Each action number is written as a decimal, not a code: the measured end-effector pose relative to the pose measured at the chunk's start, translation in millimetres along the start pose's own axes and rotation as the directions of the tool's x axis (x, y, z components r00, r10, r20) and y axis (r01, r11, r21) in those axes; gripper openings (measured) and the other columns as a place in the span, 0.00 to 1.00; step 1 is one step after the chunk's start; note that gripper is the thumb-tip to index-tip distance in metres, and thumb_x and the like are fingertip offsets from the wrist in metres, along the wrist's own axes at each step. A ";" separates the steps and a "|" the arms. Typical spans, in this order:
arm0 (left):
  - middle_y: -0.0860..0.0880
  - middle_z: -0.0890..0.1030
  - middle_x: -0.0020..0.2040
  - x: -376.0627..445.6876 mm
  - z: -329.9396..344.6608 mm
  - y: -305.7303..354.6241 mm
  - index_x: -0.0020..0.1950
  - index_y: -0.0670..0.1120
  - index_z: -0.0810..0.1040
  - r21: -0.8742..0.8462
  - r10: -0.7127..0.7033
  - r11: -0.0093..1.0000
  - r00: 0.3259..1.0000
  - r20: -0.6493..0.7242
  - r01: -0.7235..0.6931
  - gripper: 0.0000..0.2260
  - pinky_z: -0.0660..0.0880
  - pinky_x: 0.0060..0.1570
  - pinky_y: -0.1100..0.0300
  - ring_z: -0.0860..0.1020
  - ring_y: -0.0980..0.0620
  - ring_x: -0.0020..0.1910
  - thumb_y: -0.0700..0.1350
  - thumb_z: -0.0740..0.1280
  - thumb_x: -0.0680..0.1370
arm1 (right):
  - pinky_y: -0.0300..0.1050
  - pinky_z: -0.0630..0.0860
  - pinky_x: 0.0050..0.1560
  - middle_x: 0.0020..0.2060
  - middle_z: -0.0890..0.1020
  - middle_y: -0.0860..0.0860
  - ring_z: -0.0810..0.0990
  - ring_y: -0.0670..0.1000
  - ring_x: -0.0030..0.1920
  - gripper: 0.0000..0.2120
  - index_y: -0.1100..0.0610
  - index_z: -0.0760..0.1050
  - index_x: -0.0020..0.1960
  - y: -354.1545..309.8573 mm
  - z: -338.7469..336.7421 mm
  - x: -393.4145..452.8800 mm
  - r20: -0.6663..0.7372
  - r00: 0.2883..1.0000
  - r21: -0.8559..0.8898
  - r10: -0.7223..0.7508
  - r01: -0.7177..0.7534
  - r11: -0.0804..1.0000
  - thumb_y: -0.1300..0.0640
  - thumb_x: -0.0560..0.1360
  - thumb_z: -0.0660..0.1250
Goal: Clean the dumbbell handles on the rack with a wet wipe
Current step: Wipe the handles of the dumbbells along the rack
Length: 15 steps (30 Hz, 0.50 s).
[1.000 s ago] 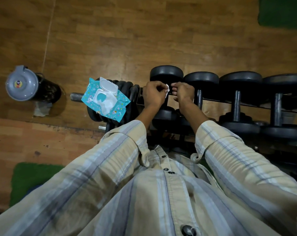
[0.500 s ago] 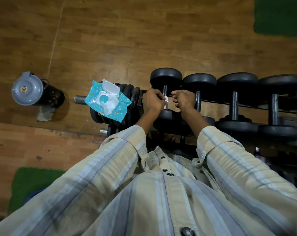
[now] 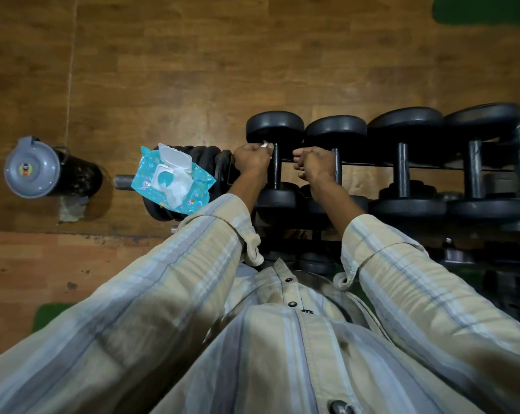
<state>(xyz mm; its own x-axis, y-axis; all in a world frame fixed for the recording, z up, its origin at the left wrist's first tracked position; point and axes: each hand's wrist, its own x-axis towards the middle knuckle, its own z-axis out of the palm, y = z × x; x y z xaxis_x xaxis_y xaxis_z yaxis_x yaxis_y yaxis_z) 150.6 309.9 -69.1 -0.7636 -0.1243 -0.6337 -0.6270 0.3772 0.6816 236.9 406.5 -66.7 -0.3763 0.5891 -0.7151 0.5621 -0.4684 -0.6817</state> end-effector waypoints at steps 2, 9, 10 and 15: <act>0.45 0.83 0.37 -4.6 -4.2 -1.6 0.38 0.45 0.82 0.010 0.032 0.999 0.999 0.009 -0.032 0.07 0.83 0.45 0.53 0.81 0.48 0.37 0.40 0.78 0.74 | 0.40 0.71 0.29 0.36 0.84 0.54 0.79 0.50 0.34 0.14 0.55 0.82 0.40 -0.5 2.1 -0.7 -0.001 1.000 -0.001 0.001 -0.001 1.000 0.69 0.71 0.60; 0.49 0.87 0.39 -12.9 -18.7 6.7 0.32 0.50 0.84 0.305 0.177 0.930 0.978 0.114 -0.204 0.09 0.84 0.48 0.54 0.86 0.50 0.44 0.42 0.81 0.69 | 0.44 0.76 0.36 0.35 0.85 0.50 0.81 0.50 0.36 0.13 0.51 0.83 0.39 2.6 7.4 -12.0 0.032 0.997 -0.066 -0.066 0.068 0.995 0.65 0.67 0.63; 0.48 0.87 0.40 -14.6 -19.9 9.3 0.30 0.51 0.83 0.354 0.174 0.911 0.976 0.132 -0.210 0.11 0.84 0.49 0.53 0.86 0.49 0.45 0.43 0.81 0.68 | 0.45 0.77 0.38 0.37 0.85 0.49 0.81 0.49 0.38 0.13 0.50 0.84 0.39 4.4 7.5 -14.4 0.051 0.995 -0.096 -0.090 0.094 0.991 0.64 0.66 0.64; 0.38 0.86 0.51 -29.7 -27.0 20.2 0.54 0.35 0.82 0.598 0.103 0.766 0.963 0.249 -0.236 0.24 0.83 0.50 0.48 0.85 0.43 0.53 0.47 0.76 0.63 | 0.50 0.80 0.45 0.41 0.86 0.50 0.84 0.52 0.43 0.13 0.51 0.84 0.39 7.4 6.0 -22.0 0.163 0.979 -0.184 -0.123 0.153 0.971 0.67 0.68 0.65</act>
<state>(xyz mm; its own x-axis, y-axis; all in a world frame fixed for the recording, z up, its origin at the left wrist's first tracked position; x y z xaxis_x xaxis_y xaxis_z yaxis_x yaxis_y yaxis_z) 156.3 296.4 -26.7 -0.7615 0.1472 -0.6313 -0.2075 0.8673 0.4524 244.9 386.2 -57.0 -0.5573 0.5272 -0.6415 0.6242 -0.2434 -0.7423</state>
